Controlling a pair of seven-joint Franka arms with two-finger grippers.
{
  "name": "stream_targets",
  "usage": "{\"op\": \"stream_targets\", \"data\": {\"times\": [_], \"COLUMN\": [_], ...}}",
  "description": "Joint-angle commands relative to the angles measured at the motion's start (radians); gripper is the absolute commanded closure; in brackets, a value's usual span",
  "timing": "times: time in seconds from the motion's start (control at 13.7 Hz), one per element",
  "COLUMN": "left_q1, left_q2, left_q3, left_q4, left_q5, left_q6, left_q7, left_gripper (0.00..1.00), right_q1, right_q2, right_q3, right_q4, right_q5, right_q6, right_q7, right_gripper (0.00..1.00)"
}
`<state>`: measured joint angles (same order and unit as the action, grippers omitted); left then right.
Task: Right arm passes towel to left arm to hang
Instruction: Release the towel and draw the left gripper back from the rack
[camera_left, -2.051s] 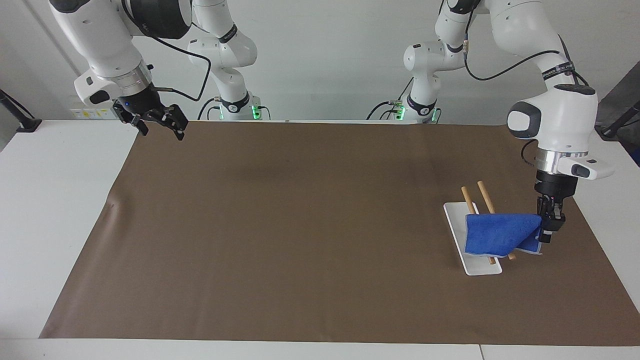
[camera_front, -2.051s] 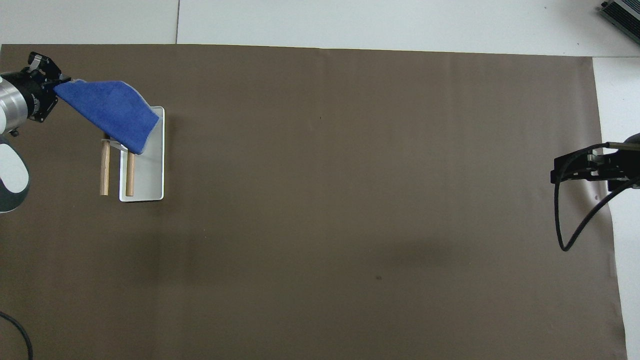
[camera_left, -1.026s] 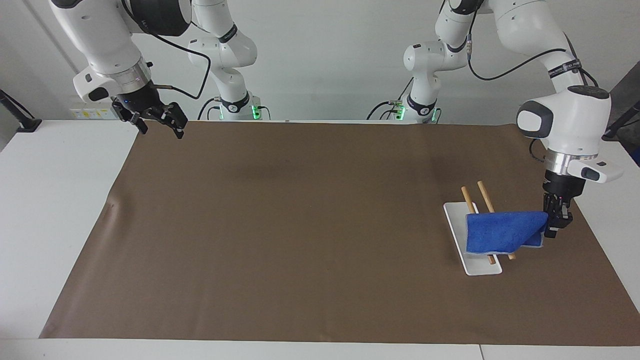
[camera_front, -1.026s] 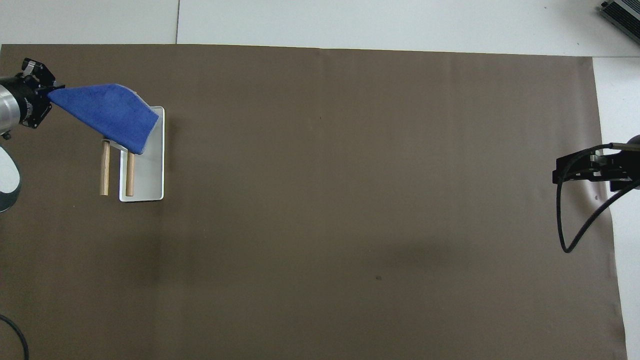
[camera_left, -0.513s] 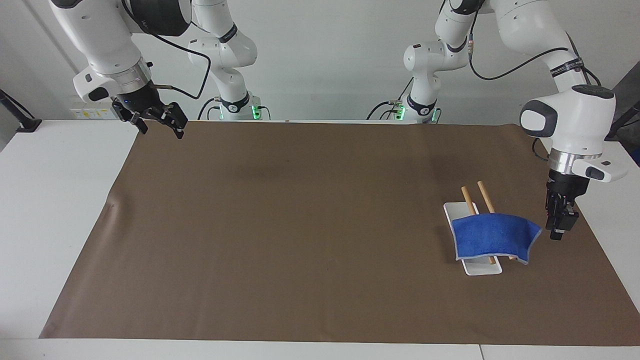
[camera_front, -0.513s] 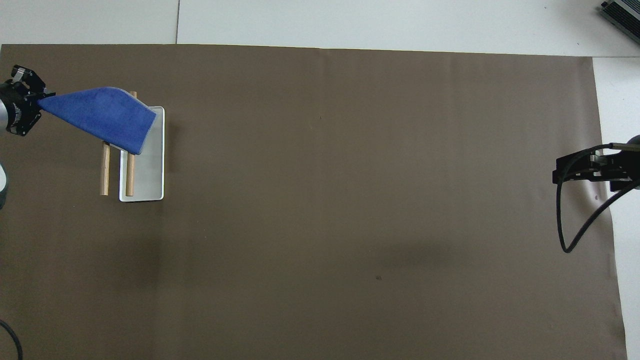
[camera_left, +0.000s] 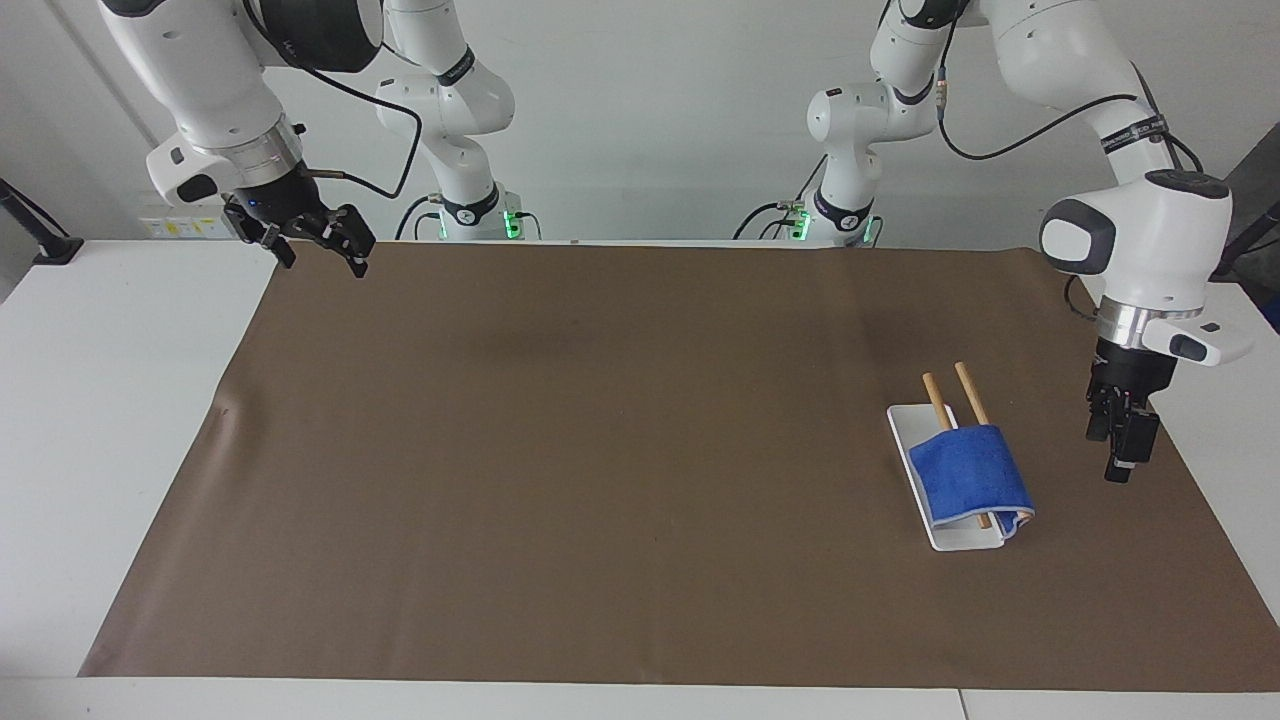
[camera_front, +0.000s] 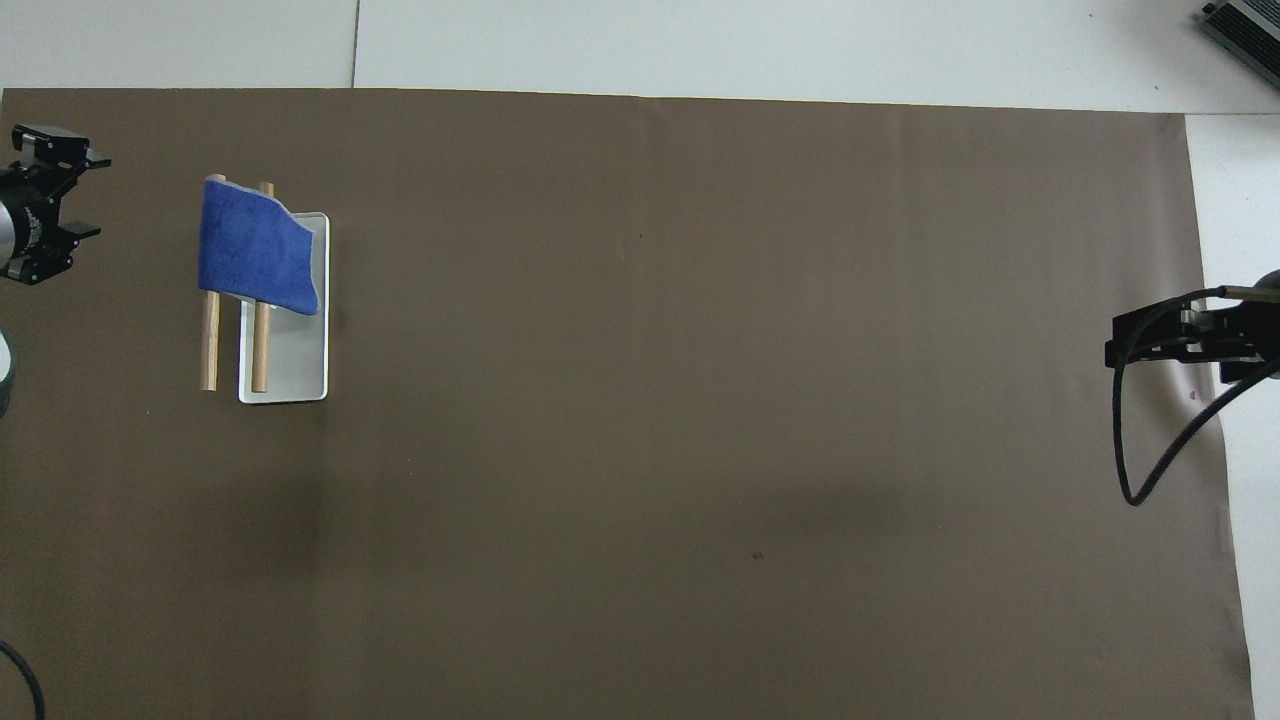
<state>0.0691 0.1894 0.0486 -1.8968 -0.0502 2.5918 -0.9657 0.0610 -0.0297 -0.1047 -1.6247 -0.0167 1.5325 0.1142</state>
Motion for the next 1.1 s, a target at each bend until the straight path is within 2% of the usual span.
{"op": "stream_targets", "data": {"times": [0.0,0.22,0.51,0.66,0.88,1.03], "left_q1": [-0.006,-0.005,-0.002,-0.005,-0.011,-0.011], "left_q2": [-0.031,-0.034,-0.022,-0.015,0.016,0.015], "left_q3": [0.005,0.007,0.007,0.004,-0.009,-0.051], "left_q4": [-0.005,0.022,0.135,0.203,0.355,0.424], "left_q5": [0.0,0.0,0.015,0.093,0.098,0.096], "left_q6": [-0.114,-0.229,-0.467,-0.598,-0.822,-0.96], "left_q7": [0.169,0.359,0.629,0.651,0.667,0.695], "left_gripper": [0.02,0.06,0.09,0.1,0.12,0.12], "right_q1": [-0.006,-0.006,-0.006,-0.006,-0.013,-0.013], "right_q2": [-0.022,-0.022,-0.022,-0.022,-0.024,-0.021], "right_q3": [0.002,0.002,0.002,0.0,-0.003,-0.003], "right_q4": [-0.026,-0.026,-0.026,-0.026,-0.026,-0.021], "right_q5": [0.02,0.02,0.02,0.02,0.02,0.018], "right_q6": [0.011,0.011,0.011,0.005,0.001,0.011], "right_q7": [-0.019,-0.019,-0.019,-0.019,-0.022,-0.022], "right_gripper": [0.0,0.0,0.0,0.0,0.0,0.0]}}
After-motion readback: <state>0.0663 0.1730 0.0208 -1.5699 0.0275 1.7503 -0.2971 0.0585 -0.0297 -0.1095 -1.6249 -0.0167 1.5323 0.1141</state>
